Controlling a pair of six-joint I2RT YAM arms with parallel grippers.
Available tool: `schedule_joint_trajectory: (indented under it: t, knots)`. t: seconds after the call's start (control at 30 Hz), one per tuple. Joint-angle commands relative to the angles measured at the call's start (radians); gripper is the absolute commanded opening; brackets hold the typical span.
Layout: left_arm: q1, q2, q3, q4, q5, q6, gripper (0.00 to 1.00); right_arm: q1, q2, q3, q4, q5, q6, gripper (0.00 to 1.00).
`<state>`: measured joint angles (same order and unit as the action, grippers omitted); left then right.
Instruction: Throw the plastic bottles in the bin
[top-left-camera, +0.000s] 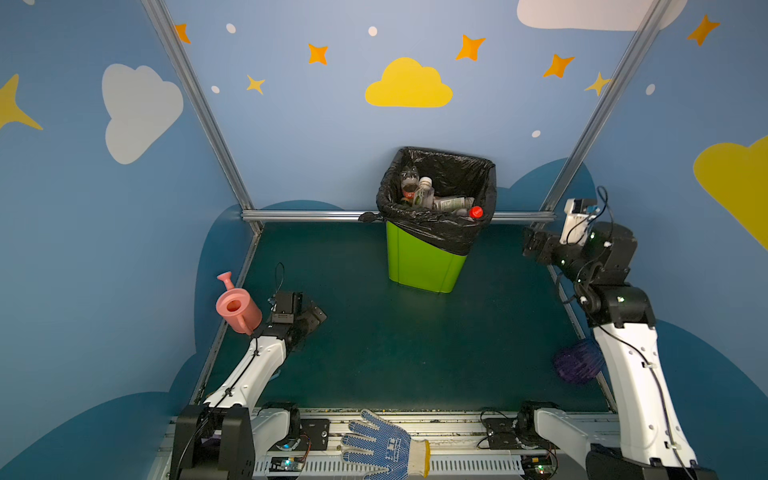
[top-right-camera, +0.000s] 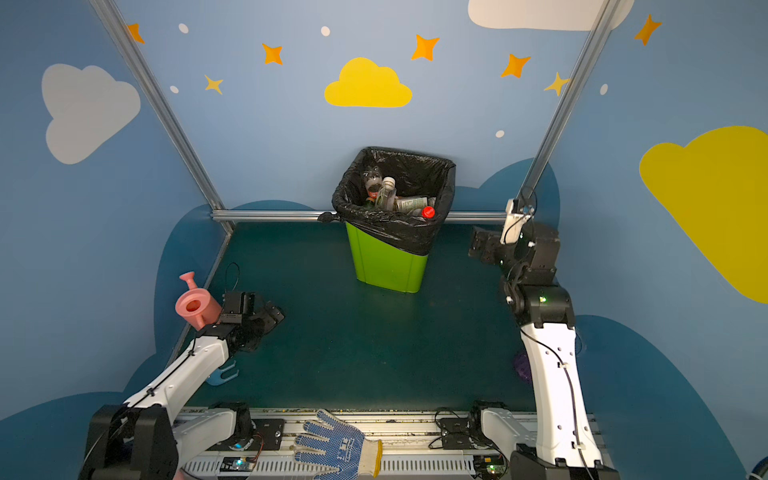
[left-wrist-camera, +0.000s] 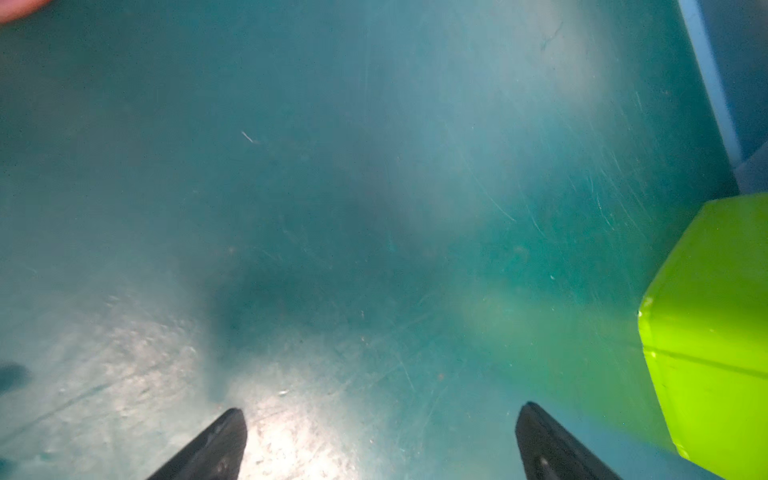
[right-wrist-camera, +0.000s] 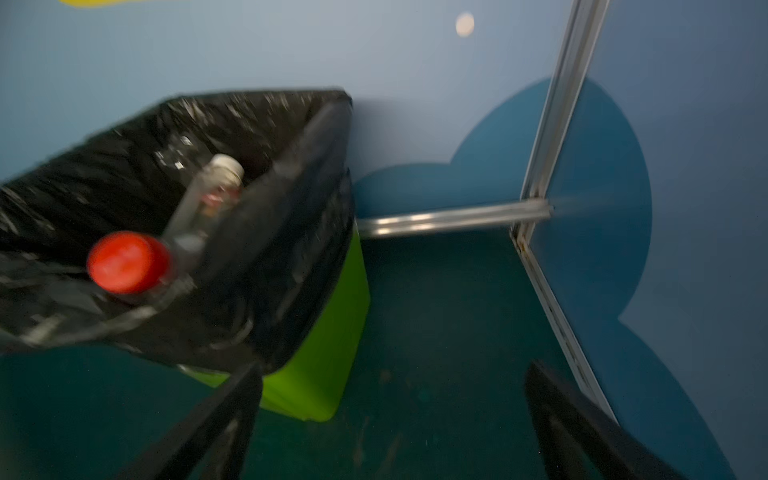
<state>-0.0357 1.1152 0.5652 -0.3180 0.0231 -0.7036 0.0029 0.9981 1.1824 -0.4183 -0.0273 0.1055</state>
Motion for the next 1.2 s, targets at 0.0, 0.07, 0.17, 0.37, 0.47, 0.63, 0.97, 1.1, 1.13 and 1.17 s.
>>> schedule_joint_trajectory:
  t: [0.0,0.07,0.17,0.37,0.47,0.63,0.97,1.1,1.13,1.17]
  knots:
    - [-0.003,-0.013,0.029,-0.003,-0.109,0.036,1.0,-0.018,-0.075,-0.277,0.241,0.011,0.011,0.98]
    - [-0.003,-0.026,0.035,0.007,-0.153,0.056,1.0,-0.022,-0.099,-0.514,0.454,0.014,0.007,0.98]
    - [-0.003,-0.038,0.035,0.032,-0.223,0.089,1.0,-0.024,-0.076,-0.763,0.741,0.019,-0.031,0.98]
    - [-0.031,-0.082,-0.014,0.142,-0.391,0.164,1.0,-0.039,0.084,-0.875,0.931,0.071,-0.022,0.98]
    - [-0.057,-0.095,-0.042,0.234,-0.495,0.237,1.0,-0.04,0.201,-0.913,1.134,0.05,-0.019,0.98]
    - [-0.104,-0.055,-0.122,0.513,-0.653,0.444,1.0,-0.035,0.391,-0.861,1.252,-0.027,-0.041,0.98]
    - [-0.091,0.217,-0.163,0.901,-0.618,0.576,1.0,0.012,0.527,-0.779,1.237,-0.04,-0.109,0.98]
    - [-0.066,0.342,-0.143,1.023,-0.48,0.628,1.0,0.015,0.512,-0.771,1.201,-0.038,-0.113,0.98]
    - [-0.061,0.38,-0.137,1.069,-0.469,0.639,1.0,0.014,0.507,-0.763,1.176,-0.039,-0.114,0.98]
    - [-0.055,0.381,-0.129,1.046,-0.451,0.634,1.0,0.015,0.512,-0.767,1.192,-0.037,-0.115,0.98]
